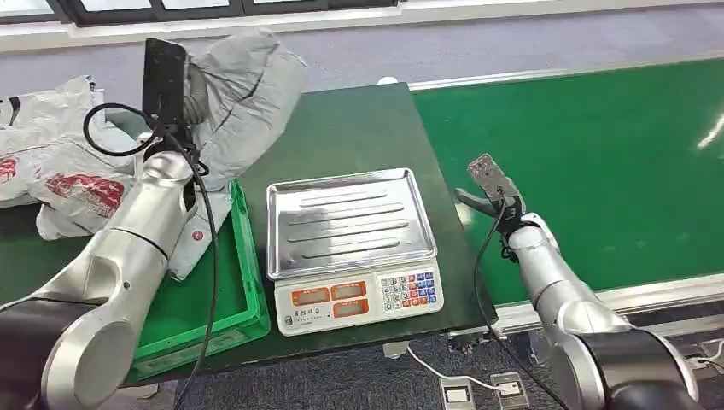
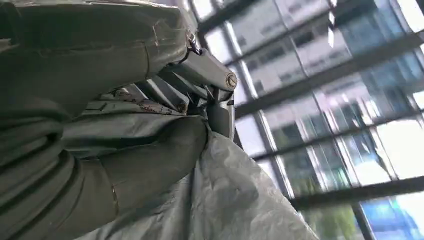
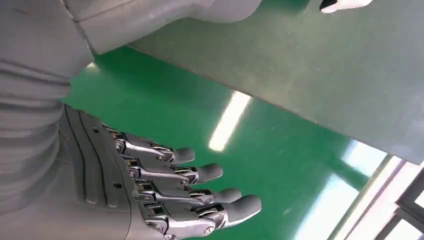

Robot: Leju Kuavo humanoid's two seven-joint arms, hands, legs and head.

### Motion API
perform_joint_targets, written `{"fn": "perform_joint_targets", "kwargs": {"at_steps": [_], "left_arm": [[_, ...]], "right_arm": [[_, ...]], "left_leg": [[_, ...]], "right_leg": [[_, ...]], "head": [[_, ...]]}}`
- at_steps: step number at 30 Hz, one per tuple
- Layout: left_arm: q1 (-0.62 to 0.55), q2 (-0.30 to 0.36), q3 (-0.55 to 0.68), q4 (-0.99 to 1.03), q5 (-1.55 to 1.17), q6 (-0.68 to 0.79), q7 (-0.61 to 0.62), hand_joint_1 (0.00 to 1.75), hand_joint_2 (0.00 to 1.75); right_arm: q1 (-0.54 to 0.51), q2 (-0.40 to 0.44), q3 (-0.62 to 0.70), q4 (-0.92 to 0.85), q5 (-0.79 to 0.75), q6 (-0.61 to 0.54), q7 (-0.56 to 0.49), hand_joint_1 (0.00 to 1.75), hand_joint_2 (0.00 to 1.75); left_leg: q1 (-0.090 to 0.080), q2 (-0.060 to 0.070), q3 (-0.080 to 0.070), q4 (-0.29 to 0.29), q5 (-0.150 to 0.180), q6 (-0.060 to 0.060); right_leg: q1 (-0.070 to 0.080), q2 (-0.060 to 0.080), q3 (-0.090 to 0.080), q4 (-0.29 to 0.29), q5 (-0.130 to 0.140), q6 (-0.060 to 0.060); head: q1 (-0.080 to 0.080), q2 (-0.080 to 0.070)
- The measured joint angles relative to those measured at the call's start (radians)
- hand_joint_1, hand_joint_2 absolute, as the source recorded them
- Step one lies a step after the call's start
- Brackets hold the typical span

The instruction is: Moved the parcel from conveyor to table for the left to box.

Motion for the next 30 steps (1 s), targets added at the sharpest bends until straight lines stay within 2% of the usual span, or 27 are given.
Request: {"fn": "perform_joint_targets", "kwargs": {"at_steps": [6, 12, 18, 20, 25, 30], "left_arm": [[0.001, 0.081, 0.076, 0.032, 0.038, 0.085, 0.0, 1.75, 1.75], [0.006, 0.127, 0.146, 0.054, 0.064, 0.206, -0.001, 1.75, 1.75], [0.018, 0.16, 0.189, 0.068, 0.075, 0.223, -0.002, 1.75, 1.75], [0.025, 0.172, 0.215, 0.065, -0.002, 0.236, 0.008, 1.75, 1.75], [0.041, 0.172, 0.465, 0.029, -0.384, 0.241, 0.005, 1.75, 1.75], [0.047, 0.167, 0.629, 0.01, -0.448, 0.242, 0.006, 1.75, 1.75]], "right_arm": [[0.005, -0.011, 0.0, 0.0, 0.004, 0.0, -0.003, 0.0, 1.75], [0.008, -0.013, 0.0, 0.001, 0.011, 0.002, 0.0, 0.0, 1.75], [0.008, -0.013, 0.0, 0.002, 0.016, 0.006, 0.003, 0.0, 1.75], [0.008, -0.013, 0.0, 0.002, 0.016, 0.007, 0.009, 0.0, 1.75], [0.008, -0.012, 0.0, 0.006, 0.018, 0.006, 0.018, 0.0, 1.75], [0.008, -0.011, 0.0, 0.006, 0.018, 0.006, 0.018, 0.0, 1.75]], "left_leg": [[0.0, 0.001, 0.0, 0.0, 0.0, 0.0], [0.0, 0.0, -0.001, 0.0, 0.0, 0.0], [0.0, 0.0, -0.001, 0.0, 0.0, 0.0], [0.0, 0.0, -0.001, 0.0, 0.0, 0.0], [0.0, 0.001, -0.001, 0.0, 0.0, 0.0], [0.0, 0.001, -0.001, 0.0, 0.0, 0.0]], "right_leg": [[0.0, 0.0, -0.001, 0.0, 0.0, 0.0], [0.0, 0.0, -0.001, 0.0, 0.0, 0.0], [0.0, 0.0, -0.001, 0.0, 0.0, 0.0], [0.0, 0.0, -0.001, 0.0, 0.0, 0.0], [0.0, 0.0, -0.001, 0.0, 0.0, 0.0], [0.0, 0.0, -0.001, 0.0, 0.0, 0.0]], "head": [[0.0, 0.0], [0.0, 0.0], [0.0, 0.0], [0.0, 0.0], [0.0, 0.0], [0.0, 0.0]]}}
